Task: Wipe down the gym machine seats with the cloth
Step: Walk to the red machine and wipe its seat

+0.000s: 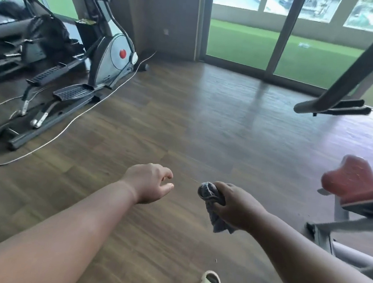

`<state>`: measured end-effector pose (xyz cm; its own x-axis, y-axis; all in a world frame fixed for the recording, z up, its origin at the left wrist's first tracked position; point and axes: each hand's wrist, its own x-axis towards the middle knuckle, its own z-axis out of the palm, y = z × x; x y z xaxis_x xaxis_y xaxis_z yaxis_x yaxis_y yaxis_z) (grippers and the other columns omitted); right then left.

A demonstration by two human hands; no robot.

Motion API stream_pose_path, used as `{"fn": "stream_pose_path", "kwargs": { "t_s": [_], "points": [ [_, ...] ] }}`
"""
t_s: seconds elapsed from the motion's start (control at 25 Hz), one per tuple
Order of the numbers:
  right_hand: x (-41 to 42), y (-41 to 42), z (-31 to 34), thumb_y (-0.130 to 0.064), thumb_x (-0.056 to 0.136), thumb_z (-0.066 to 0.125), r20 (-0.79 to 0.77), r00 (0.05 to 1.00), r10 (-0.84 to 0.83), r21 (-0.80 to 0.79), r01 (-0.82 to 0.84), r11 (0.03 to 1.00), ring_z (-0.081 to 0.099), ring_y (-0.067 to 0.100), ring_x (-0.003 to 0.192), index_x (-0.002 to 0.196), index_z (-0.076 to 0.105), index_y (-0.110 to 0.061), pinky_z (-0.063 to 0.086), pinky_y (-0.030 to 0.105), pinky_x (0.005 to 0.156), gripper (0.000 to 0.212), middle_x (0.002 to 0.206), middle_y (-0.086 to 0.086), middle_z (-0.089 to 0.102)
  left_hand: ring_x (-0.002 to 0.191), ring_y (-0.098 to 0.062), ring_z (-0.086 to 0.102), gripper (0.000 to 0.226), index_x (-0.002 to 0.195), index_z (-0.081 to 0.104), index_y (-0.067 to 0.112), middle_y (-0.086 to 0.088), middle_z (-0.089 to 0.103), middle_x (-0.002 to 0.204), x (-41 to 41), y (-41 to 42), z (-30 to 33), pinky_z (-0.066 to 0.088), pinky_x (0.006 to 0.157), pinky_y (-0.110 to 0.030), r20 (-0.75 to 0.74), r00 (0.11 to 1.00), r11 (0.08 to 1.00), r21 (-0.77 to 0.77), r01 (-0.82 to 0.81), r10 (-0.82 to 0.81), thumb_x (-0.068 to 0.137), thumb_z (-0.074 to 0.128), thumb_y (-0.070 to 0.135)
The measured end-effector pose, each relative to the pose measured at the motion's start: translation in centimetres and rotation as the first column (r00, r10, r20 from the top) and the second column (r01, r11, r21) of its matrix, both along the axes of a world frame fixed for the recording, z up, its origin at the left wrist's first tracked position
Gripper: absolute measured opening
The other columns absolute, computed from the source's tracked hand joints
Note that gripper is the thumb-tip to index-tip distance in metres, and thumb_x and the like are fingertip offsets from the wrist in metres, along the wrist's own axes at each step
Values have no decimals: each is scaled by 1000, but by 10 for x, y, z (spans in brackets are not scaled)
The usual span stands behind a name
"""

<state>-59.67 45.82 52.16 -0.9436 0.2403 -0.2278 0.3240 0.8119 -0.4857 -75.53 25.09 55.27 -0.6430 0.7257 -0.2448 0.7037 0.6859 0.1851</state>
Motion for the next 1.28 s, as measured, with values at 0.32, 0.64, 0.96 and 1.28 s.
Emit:
{"fn": "stream_pose_path", "kwargs": {
  "t_s": [0.32,0.64,0.96,1.28],
  "points": [
    [-158,112,3,-43,78,56,3,996,84,-2,-84,997,62,16,94,115,57,-33,51,32,78,38,106,-10,62,113,-10,56,37,129,56,37,15,60,123,-132,101,-4,44,86,-28,36,992,993,-13,-120,120,97,47,53],
    [-314,198,-4,-39,80,55,-37,997,-69,40,70,997,61,19,91,102,55,-32,50,32,75,24,99,-11,62,110,-8,56,37,127,57,38,18,59,117,-326,197,-4,44,85,-28,17,1000,1000,-22,20,-19,96,47,54],
    [-423,289,17,-38,80,53,-72,934,-349,-19,349,937,59,15,87,99,56,-33,49,33,76,20,94,-12,62,111,-11,59,37,126,58,39,18,62,121,-480,347,23,47,91,-31,-8,953,953,-37,302,-302,94,48,55],
    [-473,479,5,-41,79,50,-30,887,-461,4,462,887,59,15,89,97,56,-30,49,33,78,22,95,-11,63,118,-13,57,40,128,58,36,14,62,125,-547,559,26,46,96,-32,-53,891,893,-3,451,-450,94,49,55]
  ]
}}
